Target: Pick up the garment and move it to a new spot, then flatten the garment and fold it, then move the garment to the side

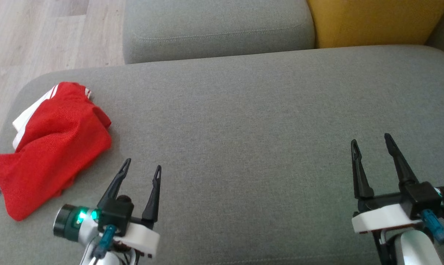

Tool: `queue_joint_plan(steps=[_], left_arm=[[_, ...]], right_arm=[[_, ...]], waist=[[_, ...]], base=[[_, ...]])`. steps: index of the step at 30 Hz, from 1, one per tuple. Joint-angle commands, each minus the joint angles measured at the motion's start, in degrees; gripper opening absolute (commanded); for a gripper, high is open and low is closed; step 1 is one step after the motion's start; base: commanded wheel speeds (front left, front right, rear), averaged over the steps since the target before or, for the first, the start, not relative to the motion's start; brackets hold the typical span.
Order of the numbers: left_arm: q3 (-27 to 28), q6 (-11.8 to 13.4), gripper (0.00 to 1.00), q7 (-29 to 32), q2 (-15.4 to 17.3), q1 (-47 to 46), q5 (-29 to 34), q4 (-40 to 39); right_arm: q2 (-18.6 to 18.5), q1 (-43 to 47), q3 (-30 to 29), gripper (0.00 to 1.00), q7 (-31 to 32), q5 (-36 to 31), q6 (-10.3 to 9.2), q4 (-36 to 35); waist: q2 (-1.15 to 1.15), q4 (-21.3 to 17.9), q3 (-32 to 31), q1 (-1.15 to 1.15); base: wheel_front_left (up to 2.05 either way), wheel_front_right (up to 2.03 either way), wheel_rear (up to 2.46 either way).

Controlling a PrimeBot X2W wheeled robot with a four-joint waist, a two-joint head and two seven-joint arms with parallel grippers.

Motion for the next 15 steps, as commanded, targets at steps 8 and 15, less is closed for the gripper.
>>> queue_joint_plan(steps=[8,15], left_arm=[[8.6,-1.2,1.00,-0.7,-3.9,-1.2,-5.3,-2.7],[12.6,-4.8,1.00,-0.7,-6.6,0.2,-6.1,-1.3]], right_arm=[[-0.5,-1.6,1.6,1.00,-0.6,6.6,0.22,-0.4],[-0.5,-1.3,5.6,1.00,-0.6,21.1,0.22,4.1]], waist=[[0.00,0.1,-0.1,0.00],[0.00,0.4,-0.3,0.00]], base=[[0.00,0.00,0.00],[0.00,0.00,0.00]])
